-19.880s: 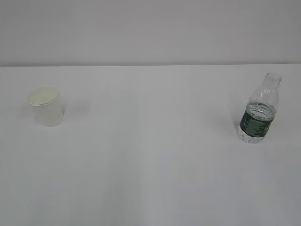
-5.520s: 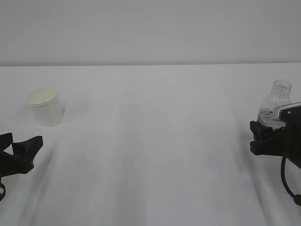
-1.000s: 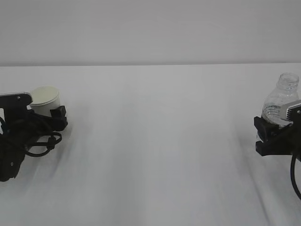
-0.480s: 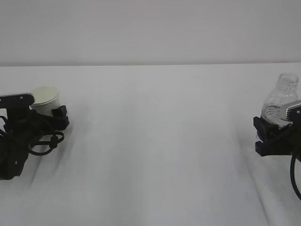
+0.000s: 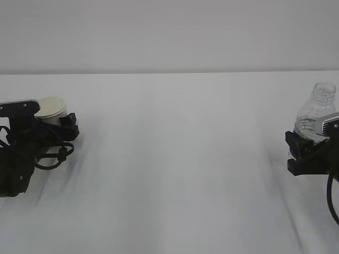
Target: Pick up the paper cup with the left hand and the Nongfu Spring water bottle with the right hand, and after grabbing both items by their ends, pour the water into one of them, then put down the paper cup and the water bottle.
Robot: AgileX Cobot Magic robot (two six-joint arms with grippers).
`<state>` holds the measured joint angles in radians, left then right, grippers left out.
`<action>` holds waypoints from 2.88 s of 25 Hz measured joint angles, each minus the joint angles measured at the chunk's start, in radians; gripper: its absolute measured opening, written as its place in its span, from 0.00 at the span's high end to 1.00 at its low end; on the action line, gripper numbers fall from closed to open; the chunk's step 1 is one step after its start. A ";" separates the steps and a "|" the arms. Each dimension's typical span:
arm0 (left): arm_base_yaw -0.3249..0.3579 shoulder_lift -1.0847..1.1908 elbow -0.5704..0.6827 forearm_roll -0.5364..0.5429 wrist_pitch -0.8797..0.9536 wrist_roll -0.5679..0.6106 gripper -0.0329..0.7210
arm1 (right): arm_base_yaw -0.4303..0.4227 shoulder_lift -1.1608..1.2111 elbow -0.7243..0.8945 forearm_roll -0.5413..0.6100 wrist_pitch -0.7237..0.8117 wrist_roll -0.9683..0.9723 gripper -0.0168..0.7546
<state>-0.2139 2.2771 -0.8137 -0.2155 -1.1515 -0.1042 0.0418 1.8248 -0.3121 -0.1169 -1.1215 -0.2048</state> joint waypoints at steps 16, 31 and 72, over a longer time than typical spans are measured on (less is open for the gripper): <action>0.000 0.000 0.000 0.000 0.000 0.000 0.25 | 0.000 0.000 0.000 0.000 0.000 0.000 0.39; 0.000 0.000 0.000 0.074 0.000 0.000 0.31 | 0.000 0.000 0.000 0.000 0.000 0.000 0.39; 0.000 -0.108 0.040 0.884 0.014 -0.220 0.37 | 0.000 0.000 0.000 0.002 0.000 0.000 0.39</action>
<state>-0.2139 2.1689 -0.7741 0.6685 -1.1377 -0.3244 0.0418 1.8248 -0.3121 -0.1152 -1.1215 -0.2048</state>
